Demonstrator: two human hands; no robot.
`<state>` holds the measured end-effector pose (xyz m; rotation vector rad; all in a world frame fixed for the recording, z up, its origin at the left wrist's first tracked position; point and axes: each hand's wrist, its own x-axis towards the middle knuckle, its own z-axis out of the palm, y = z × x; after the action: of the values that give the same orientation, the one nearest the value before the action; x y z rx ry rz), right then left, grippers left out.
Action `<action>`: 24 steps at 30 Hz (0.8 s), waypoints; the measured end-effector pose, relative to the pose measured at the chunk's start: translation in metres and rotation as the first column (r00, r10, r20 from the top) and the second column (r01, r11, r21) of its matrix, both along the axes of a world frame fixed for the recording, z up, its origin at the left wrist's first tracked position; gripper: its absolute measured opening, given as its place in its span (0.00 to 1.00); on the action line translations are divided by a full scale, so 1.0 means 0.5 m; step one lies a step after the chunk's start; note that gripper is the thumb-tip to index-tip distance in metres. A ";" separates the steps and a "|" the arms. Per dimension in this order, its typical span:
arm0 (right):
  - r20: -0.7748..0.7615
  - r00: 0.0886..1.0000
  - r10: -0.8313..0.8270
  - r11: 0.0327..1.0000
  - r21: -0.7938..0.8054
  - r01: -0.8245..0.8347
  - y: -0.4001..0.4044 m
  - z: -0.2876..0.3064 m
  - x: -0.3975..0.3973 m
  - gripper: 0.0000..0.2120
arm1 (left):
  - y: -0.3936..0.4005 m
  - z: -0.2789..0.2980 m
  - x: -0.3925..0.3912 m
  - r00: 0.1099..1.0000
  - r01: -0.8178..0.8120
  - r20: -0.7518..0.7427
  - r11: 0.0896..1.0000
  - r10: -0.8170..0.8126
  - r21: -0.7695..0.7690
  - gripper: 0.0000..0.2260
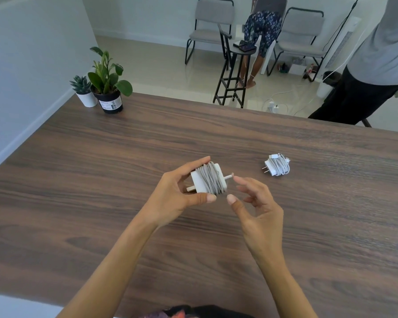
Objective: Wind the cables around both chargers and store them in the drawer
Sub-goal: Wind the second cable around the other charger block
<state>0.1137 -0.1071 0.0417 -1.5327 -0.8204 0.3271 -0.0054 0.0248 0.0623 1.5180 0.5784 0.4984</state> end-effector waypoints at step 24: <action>-0.049 0.994 -0.101 0.978 -0.188 0.091 -0.001 -0.099 0.041 0.17 | -0.020 -0.109 0.108 1.000 -0.011 -0.019 0.999 0.012 0.039 0.32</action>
<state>0.1342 -0.1076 -0.0079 -1.7227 -0.6821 0.3841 0.0484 0.0146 0.0079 1.5584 0.5957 0.5073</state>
